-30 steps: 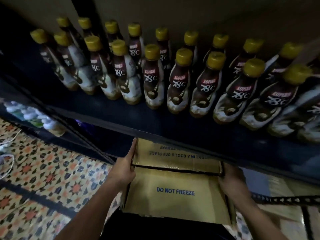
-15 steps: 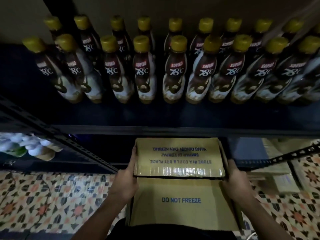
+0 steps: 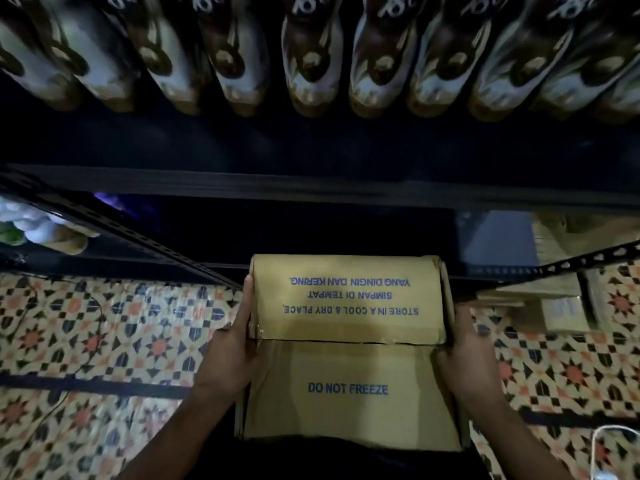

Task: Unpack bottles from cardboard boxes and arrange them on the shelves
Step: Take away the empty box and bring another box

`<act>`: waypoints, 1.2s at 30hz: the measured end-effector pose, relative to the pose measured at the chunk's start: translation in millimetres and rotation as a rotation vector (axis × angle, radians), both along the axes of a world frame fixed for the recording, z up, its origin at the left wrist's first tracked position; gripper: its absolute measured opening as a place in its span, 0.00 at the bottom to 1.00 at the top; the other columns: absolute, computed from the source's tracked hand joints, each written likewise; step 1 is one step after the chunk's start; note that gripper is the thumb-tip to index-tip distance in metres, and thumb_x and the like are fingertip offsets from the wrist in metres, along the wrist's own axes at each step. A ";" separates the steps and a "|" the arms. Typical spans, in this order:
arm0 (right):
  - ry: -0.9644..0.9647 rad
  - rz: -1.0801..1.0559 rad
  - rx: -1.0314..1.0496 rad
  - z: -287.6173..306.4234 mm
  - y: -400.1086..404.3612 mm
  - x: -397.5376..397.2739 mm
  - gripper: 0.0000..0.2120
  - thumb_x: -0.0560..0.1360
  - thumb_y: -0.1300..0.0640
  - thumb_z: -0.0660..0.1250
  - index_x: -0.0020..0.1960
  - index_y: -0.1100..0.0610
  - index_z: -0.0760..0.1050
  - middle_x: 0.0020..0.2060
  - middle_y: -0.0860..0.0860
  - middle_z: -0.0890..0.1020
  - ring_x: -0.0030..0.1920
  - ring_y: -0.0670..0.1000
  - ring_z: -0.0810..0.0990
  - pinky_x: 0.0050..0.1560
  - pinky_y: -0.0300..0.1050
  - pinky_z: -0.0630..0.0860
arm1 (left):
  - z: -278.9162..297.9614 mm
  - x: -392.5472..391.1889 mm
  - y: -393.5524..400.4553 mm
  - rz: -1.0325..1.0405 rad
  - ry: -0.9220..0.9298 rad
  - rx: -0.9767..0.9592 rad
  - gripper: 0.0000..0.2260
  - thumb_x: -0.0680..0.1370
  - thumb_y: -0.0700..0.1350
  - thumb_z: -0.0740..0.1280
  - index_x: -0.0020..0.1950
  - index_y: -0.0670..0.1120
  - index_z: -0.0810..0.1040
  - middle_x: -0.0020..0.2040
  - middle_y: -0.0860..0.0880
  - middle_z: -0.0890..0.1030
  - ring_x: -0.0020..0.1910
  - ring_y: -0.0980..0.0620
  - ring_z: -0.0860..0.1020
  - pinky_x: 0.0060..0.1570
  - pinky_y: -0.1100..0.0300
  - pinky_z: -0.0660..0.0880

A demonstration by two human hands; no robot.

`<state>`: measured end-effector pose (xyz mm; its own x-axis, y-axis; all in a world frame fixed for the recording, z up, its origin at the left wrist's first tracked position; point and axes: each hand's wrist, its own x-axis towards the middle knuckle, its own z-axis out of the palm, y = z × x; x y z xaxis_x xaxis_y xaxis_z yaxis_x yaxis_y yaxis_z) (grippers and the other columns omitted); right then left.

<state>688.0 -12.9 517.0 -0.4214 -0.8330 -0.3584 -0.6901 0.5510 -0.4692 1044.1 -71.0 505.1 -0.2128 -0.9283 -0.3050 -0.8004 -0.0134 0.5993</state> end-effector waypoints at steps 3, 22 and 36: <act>-0.016 -0.010 0.028 -14.2 7.9 4.2 0.28 0.71 0.71 0.68 0.68 0.55 0.66 0.40 0.54 0.80 0.38 0.57 0.80 0.39 0.59 0.82 | -16.3 3.9 7.2 0.007 -0.009 0.049 0.54 0.75 0.40 0.74 0.80 0.65 0.33 0.25 0.52 0.77 0.27 0.55 0.77 0.24 0.61 0.71; 0.028 -0.029 0.038 -382.1 -27.8 6.6 0.23 0.70 0.71 0.67 0.63 0.60 0.70 0.44 0.58 0.83 0.43 0.61 0.82 0.42 0.55 0.80 | -390.0 -4.3 -49.1 -0.024 -0.049 0.100 0.55 0.76 0.46 0.74 0.76 0.69 0.28 0.50 0.45 0.85 0.39 0.49 0.81 0.45 0.52 0.79; 0.023 -0.041 0.015 -528.5 -21.0 14.0 0.20 0.74 0.69 0.64 0.65 0.58 0.66 0.45 0.58 0.82 0.42 0.58 0.79 0.40 0.51 0.78 | -535.1 -11.9 -28.1 0.024 -0.244 0.014 0.55 0.76 0.33 0.66 0.76 0.65 0.25 0.34 0.46 0.80 0.32 0.50 0.77 0.47 0.48 0.79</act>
<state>702.0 -33.9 -11.6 -0.4632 -0.8097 -0.3604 -0.6772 0.5857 -0.4454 1032.2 -99.2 -30.0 -0.1095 -0.9275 -0.3575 -0.9207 -0.0409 0.3881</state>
